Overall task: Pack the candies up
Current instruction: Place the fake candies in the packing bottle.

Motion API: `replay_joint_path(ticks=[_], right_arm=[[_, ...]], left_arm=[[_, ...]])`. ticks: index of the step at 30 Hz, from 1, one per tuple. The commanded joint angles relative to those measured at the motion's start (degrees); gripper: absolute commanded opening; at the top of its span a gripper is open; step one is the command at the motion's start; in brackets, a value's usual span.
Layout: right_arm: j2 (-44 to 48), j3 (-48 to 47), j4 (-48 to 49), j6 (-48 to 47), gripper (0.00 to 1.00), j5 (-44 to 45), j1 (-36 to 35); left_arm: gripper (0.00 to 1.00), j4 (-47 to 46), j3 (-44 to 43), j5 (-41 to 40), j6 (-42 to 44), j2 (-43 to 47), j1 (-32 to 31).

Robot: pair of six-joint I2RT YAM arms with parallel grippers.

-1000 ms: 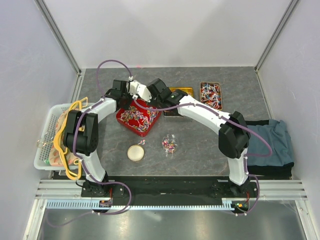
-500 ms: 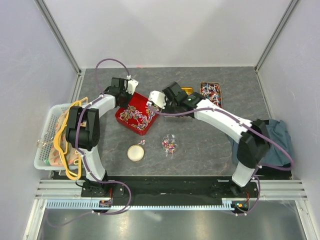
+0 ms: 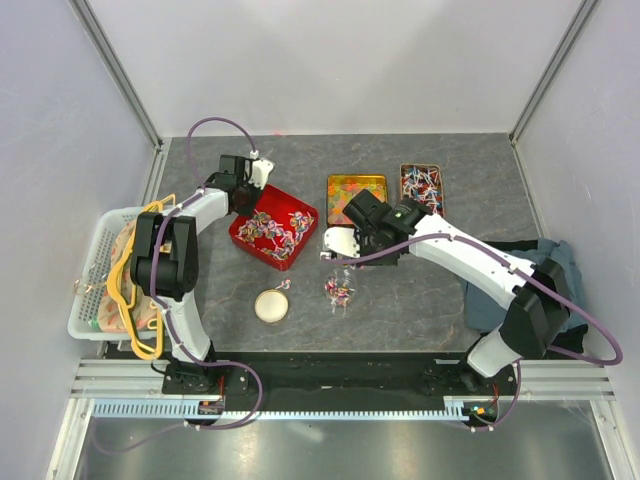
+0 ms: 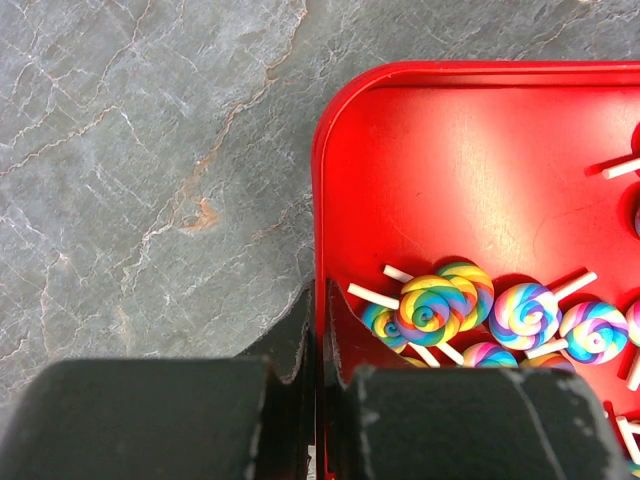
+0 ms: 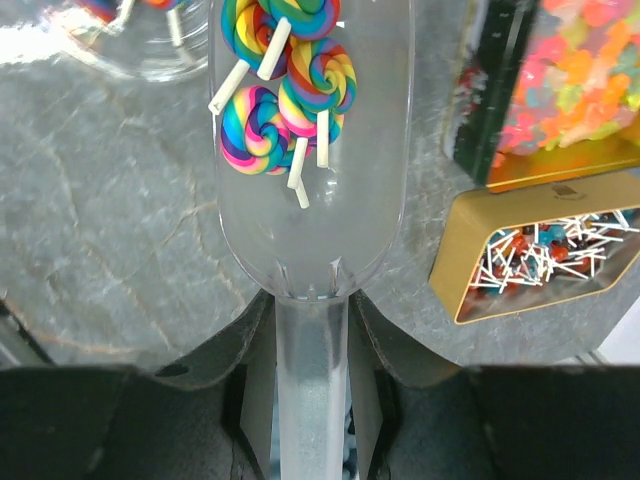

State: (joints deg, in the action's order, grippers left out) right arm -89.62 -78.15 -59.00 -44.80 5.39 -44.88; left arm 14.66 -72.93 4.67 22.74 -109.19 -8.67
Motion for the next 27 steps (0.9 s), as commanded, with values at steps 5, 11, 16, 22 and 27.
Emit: replay_joint_path(ticks=[5, 11, 16, 22, 27], right_arm=[[0.33, -1.48, -7.00, -3.28, 0.00, 3.40, -5.47], [-1.25, -1.74, -8.67, -3.81, 0.00, 8.32, -7.14], [-2.74, -2.71, -9.81, -4.07, 0.00, 11.48, -8.64], [-5.20, -5.26, -12.45, -4.51, 0.00, 15.00, -10.75], [-8.28, -8.86, -15.95, -4.77, 0.00, 18.60, -12.59]], left_arm=[[0.02, -0.51, -2.05, 2.63, -0.86, 3.28, 0.32], [0.02, -0.24, -1.52, 3.24, -0.95, 4.68, 0.32], [0.02, 0.11, -1.34, 3.68, -1.38, 5.21, 0.40], [0.02, 0.20, -0.90, 4.30, -1.65, 5.65, 0.32], [0.02, 0.20, -0.73, 4.39, -1.65, 5.83, 0.32]])
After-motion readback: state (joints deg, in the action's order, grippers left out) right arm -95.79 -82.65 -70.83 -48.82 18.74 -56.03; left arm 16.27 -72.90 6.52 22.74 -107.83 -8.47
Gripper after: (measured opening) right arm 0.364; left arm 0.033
